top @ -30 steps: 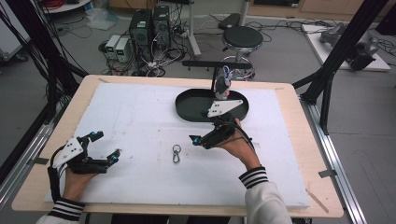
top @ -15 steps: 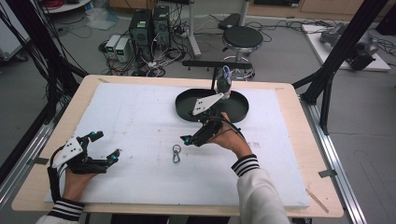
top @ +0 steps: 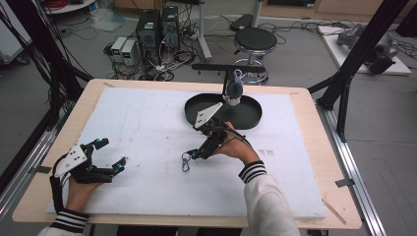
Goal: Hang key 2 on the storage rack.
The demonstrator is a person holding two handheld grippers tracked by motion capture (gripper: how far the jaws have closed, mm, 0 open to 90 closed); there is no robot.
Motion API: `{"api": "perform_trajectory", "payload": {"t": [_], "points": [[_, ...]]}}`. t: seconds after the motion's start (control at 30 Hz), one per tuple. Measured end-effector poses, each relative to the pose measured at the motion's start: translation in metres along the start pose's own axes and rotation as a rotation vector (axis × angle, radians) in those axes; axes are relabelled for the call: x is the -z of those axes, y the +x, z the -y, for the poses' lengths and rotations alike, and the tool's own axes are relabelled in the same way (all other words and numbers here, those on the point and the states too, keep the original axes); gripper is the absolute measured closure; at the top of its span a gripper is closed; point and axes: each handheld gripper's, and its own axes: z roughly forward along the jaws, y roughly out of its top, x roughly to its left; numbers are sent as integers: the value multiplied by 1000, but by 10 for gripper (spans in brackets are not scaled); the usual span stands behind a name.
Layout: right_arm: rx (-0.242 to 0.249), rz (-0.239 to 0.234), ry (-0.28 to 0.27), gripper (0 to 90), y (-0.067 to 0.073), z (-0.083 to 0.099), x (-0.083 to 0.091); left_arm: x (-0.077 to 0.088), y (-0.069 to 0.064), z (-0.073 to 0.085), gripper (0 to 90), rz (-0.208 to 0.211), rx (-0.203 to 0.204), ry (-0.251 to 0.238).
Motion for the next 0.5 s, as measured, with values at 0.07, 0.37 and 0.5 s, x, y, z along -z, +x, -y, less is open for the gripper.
{"api": "perform_trajectory", "payload": {"t": [0.07, 0.37, 0.5], "points": [[9, -7, 17, 9, -1, 1, -5, 0, 0, 0, 17, 0, 0, 0], [10, -59, 78, 13, -3, 5, -25, 0, 0, 0, 17, 2, 1, 1], [10, -78, 111, 50, -4, 8, -34, 0, 0, 0, 17, 2, 1, -1]]}}
